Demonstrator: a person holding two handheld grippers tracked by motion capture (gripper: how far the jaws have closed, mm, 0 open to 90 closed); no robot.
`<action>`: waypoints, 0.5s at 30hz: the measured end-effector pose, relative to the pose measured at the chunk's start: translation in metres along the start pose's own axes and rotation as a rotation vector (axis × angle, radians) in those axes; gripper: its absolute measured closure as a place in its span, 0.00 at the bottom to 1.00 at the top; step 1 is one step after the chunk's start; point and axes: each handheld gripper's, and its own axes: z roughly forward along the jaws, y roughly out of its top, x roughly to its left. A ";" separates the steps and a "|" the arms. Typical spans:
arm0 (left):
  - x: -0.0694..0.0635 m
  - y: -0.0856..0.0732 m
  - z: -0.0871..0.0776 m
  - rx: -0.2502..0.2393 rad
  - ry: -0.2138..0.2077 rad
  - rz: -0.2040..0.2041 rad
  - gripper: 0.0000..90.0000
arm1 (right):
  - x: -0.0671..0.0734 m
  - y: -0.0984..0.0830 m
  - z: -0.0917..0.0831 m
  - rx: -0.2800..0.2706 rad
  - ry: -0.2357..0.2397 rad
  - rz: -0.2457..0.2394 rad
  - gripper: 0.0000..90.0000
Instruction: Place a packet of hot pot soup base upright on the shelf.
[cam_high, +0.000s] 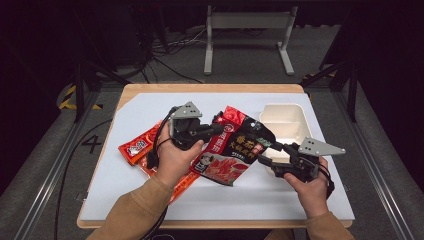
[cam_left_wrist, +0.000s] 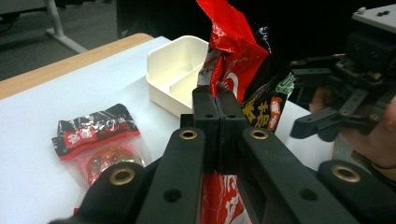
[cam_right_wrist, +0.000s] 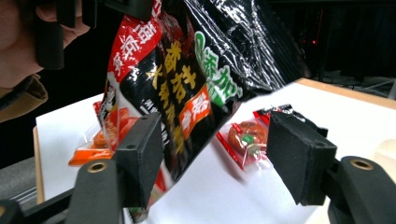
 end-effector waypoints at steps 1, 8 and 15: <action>0.000 0.000 -0.001 -0.004 -0.002 0.004 0.99 | -0.001 0.001 0.004 -0.003 0.004 0.002 0.44; -0.004 0.002 -0.004 -0.027 0.002 0.009 0.99 | -0.001 0.009 0.018 -0.010 0.110 0.081 0.50; -0.005 -0.001 -0.004 -0.037 0.012 0.016 0.99 | 0.001 0.023 0.021 0.048 0.089 0.102 0.58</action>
